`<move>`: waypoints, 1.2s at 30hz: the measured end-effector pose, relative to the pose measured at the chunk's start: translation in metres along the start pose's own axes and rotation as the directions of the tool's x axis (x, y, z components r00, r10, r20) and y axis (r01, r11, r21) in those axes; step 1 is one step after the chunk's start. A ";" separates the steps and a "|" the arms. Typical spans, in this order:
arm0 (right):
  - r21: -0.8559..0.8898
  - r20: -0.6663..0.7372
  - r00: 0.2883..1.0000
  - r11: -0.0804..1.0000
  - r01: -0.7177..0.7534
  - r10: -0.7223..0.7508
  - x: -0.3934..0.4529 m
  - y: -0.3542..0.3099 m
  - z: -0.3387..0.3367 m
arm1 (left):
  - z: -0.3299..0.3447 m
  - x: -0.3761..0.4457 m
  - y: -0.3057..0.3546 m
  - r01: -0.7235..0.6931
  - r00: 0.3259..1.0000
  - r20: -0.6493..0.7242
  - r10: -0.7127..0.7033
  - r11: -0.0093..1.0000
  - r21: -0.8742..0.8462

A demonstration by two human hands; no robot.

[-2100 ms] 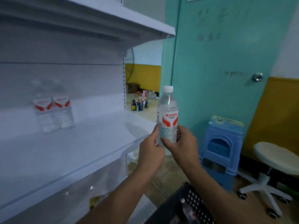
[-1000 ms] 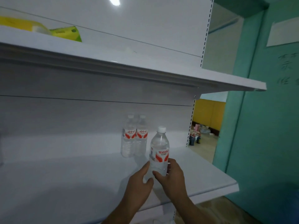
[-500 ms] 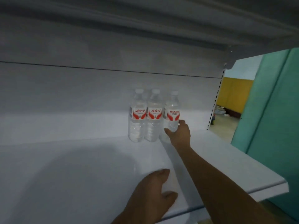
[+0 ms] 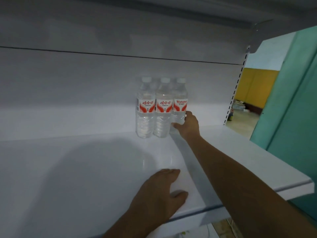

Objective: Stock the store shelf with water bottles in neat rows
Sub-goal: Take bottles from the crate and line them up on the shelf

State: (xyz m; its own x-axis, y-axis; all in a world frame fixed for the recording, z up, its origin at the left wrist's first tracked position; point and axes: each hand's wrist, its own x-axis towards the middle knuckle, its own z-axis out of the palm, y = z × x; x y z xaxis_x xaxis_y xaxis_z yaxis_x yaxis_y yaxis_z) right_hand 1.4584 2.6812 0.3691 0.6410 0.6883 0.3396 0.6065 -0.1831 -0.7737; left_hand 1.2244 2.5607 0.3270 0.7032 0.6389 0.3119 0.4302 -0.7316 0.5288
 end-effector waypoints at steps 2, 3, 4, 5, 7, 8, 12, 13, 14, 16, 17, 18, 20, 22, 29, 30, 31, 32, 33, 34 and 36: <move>-0.010 0.040 0.999 0.999 -0.036 0.036 -0.014 0.004 -0.016 | -0.003 -0.001 0.004 0.037 0.999 0.034 -0.037 0.999 -0.014; -0.015 0.045 0.998 0.999 -0.049 0.050 -0.023 0.006 -0.028 | -0.004 -0.002 0.006 0.045 0.998 0.047 -0.045 0.999 -0.014; -0.024 0.050 0.997 0.998 -0.054 0.055 -0.034 0.010 -0.042 | -0.005 -0.003 0.007 0.048 0.997 0.058 -0.047 0.999 -0.013; -0.037 0.056 0.997 0.998 -0.054 0.056 -0.047 0.013 -0.059 | -0.007 -0.003 0.008 0.042 0.997 0.069 -0.041 0.999 -0.014; -0.070 0.063 0.997 0.997 -0.038 0.042 -0.076 0.022 -0.100 | -0.014 -0.005 0.013 0.057 0.994 0.099 -0.053 0.998 -0.031; -0.091 0.057 0.998 0.996 -0.024 0.030 -0.093 0.027 -0.123 | -0.017 -0.006 0.016 0.074 0.991 0.110 -0.069 0.996 -0.041; -0.143 -0.044 0.998 0.988 -0.051 0.045 -0.166 0.056 -0.223 | -0.019 -0.016 0.046 0.106 0.994 0.030 -0.102 0.978 -0.180; -0.135 -0.091 0.993 0.987 -0.086 0.074 -0.184 0.067 -0.248 | -0.015 -0.021 0.063 0.091 0.996 0.014 -0.090 0.968 -0.235; -0.111 -0.147 0.983 0.986 -0.124 0.108 -0.202 0.078 -0.271 | -0.009 -0.027 0.084 0.062 0.998 0.016 -0.060 0.956 -0.285; -0.023 -0.274 0.941 0.977 -0.211 0.197 -0.241 0.104 -0.313 | 0.010 -0.044 0.132 -0.031 0.998 0.044 0.051 0.925 -0.379; 0.018 -0.321 0.914 0.966 -0.257 0.249 -0.261 0.117 -0.330 | 0.022 -0.054 0.155 -0.077 0.992 0.060 0.113 0.903 -0.424; 0.046 -0.354 0.886 0.952 -0.304 0.300 -0.283 0.131 -0.345 | 0.037 -0.064 0.175 -0.103 0.983 0.086 0.162 0.877 -0.468; 0.065 -0.384 0.833 0.912 -0.405 0.397 -0.328 0.162 -0.366 | 0.075 -0.081 0.206 -0.101 0.964 0.158 0.215 0.843 -0.528; 0.067 -0.381 0.779 0.855 -0.514 0.498 -0.372 0.194 -0.374 | 0.115 -0.096 0.223 -0.061 0.934 0.263 0.240 0.836 -0.545; 0.081 -0.269 0.572 0.610 -0.788 0.775 -0.478 0.284 -0.344 | 0.255 -0.132 0.218 0.167 0.743 0.641 0.192 0.874 -0.456; 0.087 -0.242 0.558 0.590 -0.802 0.794 -0.484 0.298 -0.335 | 0.275 -0.134 0.214 0.196 0.721 0.672 0.165 0.882 -0.428; 0.089 -0.218 0.553 0.580 -0.809 0.804 -0.489 0.314 -0.324 | 0.294 -0.135 0.209 0.230 0.697 0.704 0.136 0.887 -0.400; 0.085 -0.197 0.551 0.574 -0.814 0.811 -0.490 0.329 -0.314 | 0.312 -0.135 0.205 0.265 0.673 0.732 0.106 0.889 -0.373; 0.075 -0.177 0.547 0.565 -0.822 0.818 -0.491 0.345 -0.304 | 0.330 -0.135 0.202 0.290 0.655 0.751 0.084 0.890 -0.352; 0.058 -0.158 0.538 0.552 -0.832 0.828 -0.489 0.363 -0.295 | 0.349 -0.133 0.198 0.307 0.642 0.764 0.067 0.890 -0.336; 0.020 -0.125 0.533 0.540 -0.842 0.837 -0.484 0.399 -0.279 | 0.387 -0.127 0.192 0.350 0.610 0.792 0.023 0.889 -0.296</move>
State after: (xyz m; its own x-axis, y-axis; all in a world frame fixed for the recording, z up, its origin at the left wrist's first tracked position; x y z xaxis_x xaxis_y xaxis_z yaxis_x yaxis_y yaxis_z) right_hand 1.5215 2.0792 0.0459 0.9082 0.1260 -0.3992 -0.2218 -0.6639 -0.7141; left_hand 1.4370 2.2472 0.0834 0.8873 0.1842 -0.4228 0.4611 -0.3565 0.8125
